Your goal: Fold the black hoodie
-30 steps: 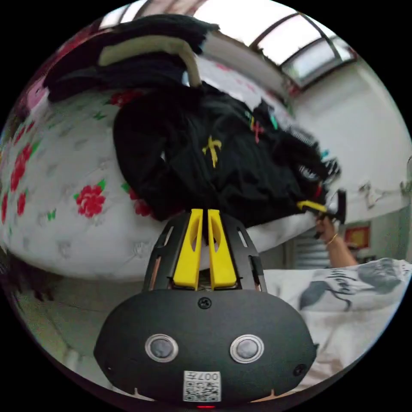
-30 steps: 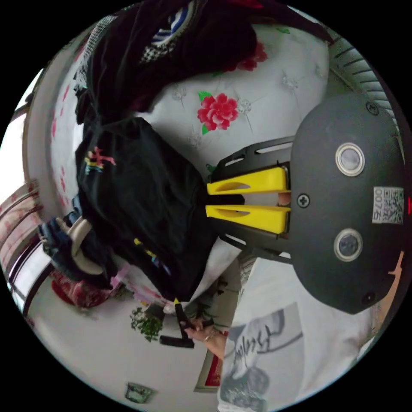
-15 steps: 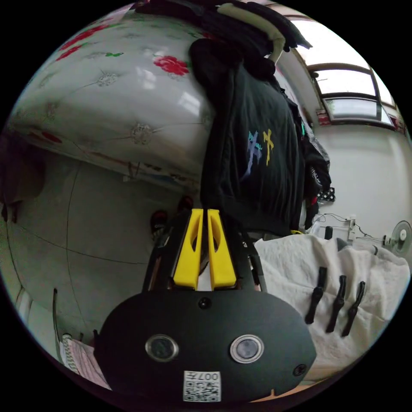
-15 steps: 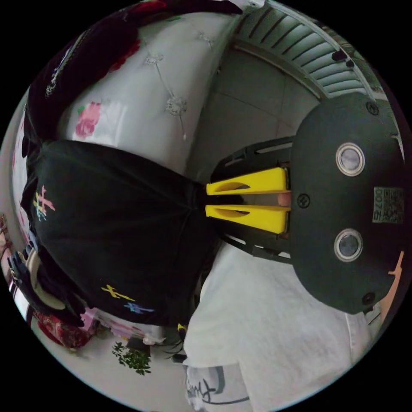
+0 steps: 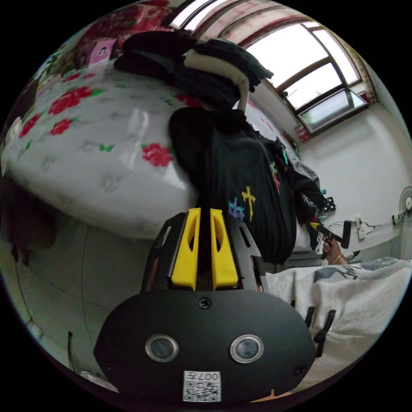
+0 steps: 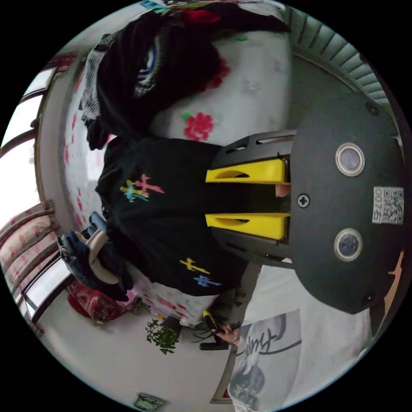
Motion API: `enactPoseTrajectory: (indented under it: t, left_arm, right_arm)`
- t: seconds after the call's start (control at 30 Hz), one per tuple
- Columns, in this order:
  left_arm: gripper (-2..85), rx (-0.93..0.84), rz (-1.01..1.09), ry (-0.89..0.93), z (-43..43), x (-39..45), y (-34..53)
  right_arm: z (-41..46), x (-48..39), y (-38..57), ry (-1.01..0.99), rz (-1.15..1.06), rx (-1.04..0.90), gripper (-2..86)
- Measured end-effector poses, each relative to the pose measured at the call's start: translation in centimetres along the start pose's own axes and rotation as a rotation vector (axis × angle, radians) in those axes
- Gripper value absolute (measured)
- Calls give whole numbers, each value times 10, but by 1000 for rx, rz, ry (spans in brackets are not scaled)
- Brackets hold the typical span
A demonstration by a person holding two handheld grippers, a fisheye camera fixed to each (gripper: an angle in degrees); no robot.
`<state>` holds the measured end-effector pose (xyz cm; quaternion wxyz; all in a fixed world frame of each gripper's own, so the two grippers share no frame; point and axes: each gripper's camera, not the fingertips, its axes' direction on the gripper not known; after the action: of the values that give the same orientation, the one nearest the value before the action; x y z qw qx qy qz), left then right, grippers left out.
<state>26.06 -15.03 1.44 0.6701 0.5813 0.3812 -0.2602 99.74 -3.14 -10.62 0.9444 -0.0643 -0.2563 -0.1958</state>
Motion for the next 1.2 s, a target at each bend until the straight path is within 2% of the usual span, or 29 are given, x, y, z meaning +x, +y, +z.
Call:
enactPoseTrajectory:
  t: [0.13,0.3,0.5,0.67,0.77,0.8,0.93,1.0,1.1,1.2]
  left_arm:
    - [46,-44,20,17,43,41,-36]
    - [46,-127,45,13,93,80,-64]
    - [51,-155,16,-41,113,96,-86]
    - [51,-173,-7,-87,120,90,-107]
    - [53,-170,15,-79,133,86,-129]
    - [55,-173,30,-68,140,85,-140]
    - [61,-136,118,-19,152,95,-185]
    - [62,-87,180,-7,147,106,-200]
    - [63,-32,292,1,144,122,-221]
    - [67,-19,396,39,155,137,-248]
  right_arm:
    - [19,1,-103,-44,-77,51,88]
    - [53,-15,-226,-2,-238,49,93]
    - [107,-30,-361,8,-371,-1,101]
    - [174,-42,-445,41,-420,-143,95]
    - [215,-43,-460,41,-397,-333,54]
    - [216,-45,-458,59,-400,-341,42]
    - [151,-84,-404,-57,-611,-116,6]
    - [128,-106,-360,-93,-732,-125,2]
    - [127,-126,-294,-142,-760,-269,1]
    - [156,-133,-258,-304,-654,-545,2]
